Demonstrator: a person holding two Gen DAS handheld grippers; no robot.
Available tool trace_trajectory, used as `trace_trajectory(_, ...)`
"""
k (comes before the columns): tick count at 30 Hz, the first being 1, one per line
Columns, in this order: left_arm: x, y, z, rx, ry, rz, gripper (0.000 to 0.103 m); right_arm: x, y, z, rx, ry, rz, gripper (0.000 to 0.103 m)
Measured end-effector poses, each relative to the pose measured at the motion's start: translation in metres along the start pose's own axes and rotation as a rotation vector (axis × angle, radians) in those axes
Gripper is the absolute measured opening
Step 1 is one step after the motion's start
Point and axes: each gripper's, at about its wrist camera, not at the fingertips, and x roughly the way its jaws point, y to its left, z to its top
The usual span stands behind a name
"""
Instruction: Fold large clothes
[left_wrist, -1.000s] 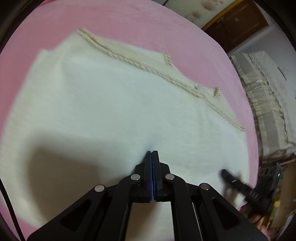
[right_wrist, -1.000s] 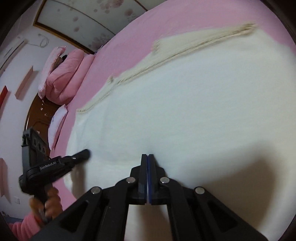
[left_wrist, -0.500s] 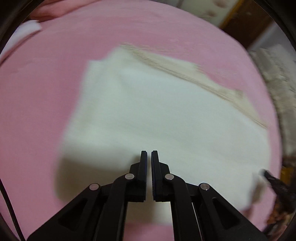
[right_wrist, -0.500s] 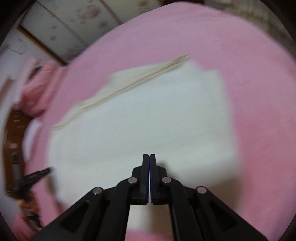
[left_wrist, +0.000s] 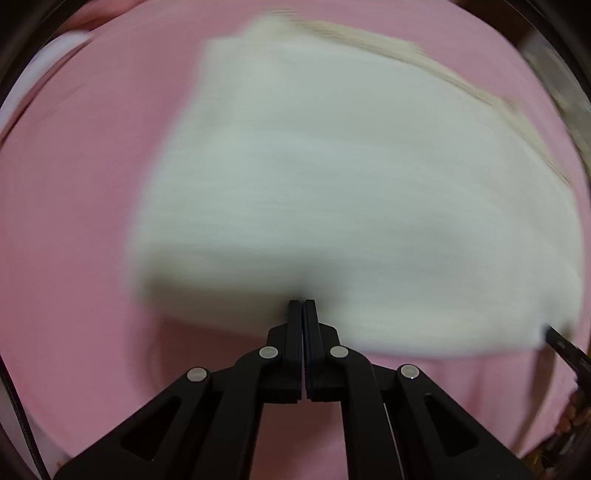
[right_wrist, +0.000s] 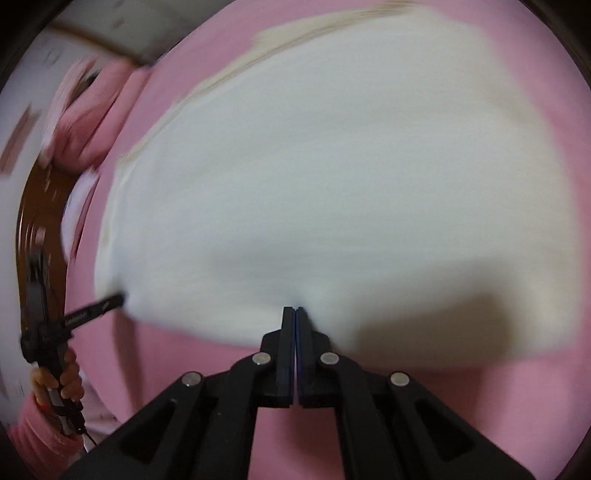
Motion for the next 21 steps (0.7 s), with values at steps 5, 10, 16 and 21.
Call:
trace_trajectory(5, -0.002, 0.064, 0.003, -0.065, 0.003, 0.015, 0.001, -0.03, -0.08, 0.004, 0.222, -0.075, -0.084, 0.0)
trace_trajectory(10, 0.005, 0.067, -0.009, 0.021, 0.006, 0.09, 0.001, -0.015, -0.077, 0.009, 0.337, -0.081, -0.133, 0.0)
trace_trajectory(16, 0.008, 0.09, -0.013, -0.032, 0.017, 0.047, 0.001, -0.018, 0.006, 0.023, 0.331, -0.191, -0.248, 0.0)
trace_trajectory(21, 0.009, 0.127, -0.015, -0.059, 0.017, -0.001, 0.001, 0.019, 0.089, 0.061, 0.171, -0.201, -0.077, 0.0)
